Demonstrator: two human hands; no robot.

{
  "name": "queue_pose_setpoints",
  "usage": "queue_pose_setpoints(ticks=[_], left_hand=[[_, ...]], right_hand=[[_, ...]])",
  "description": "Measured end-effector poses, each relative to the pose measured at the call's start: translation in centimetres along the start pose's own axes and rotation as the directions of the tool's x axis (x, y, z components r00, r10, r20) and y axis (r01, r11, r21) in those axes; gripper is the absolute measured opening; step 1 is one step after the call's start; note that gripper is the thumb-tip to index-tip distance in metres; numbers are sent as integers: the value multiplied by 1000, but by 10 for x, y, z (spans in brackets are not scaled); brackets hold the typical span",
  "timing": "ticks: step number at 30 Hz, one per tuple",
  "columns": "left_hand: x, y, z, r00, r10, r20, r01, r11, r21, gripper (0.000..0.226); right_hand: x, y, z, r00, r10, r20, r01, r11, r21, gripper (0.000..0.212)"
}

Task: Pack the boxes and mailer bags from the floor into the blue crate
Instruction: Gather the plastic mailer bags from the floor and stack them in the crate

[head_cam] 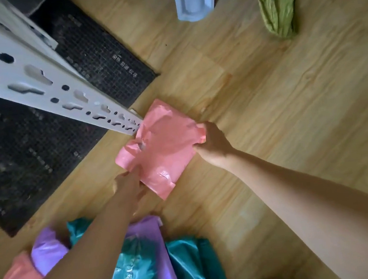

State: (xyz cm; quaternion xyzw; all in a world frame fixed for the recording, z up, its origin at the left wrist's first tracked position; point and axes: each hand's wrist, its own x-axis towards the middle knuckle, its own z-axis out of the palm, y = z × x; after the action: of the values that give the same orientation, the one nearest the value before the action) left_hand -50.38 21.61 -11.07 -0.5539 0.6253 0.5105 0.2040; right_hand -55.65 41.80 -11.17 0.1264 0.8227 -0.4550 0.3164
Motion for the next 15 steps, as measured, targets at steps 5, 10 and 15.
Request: queue_pose_setpoints(ticks=[5,10,15], left_hand=[[-17,9,-3,995,-55,84,67,988,-143,15],[-54,8,-20,990,24,140,6,978,-209,17],[-102,7,-54,992,50,118,-26,980,-197,22]], right_hand=[[-1,-6,2,1000,25,-9,-24,992,126,50],[-39,-10,-5,999,29,25,-31,997,77,62],[-108,-27,-13,998,-63,13,64,993,-104,54]])
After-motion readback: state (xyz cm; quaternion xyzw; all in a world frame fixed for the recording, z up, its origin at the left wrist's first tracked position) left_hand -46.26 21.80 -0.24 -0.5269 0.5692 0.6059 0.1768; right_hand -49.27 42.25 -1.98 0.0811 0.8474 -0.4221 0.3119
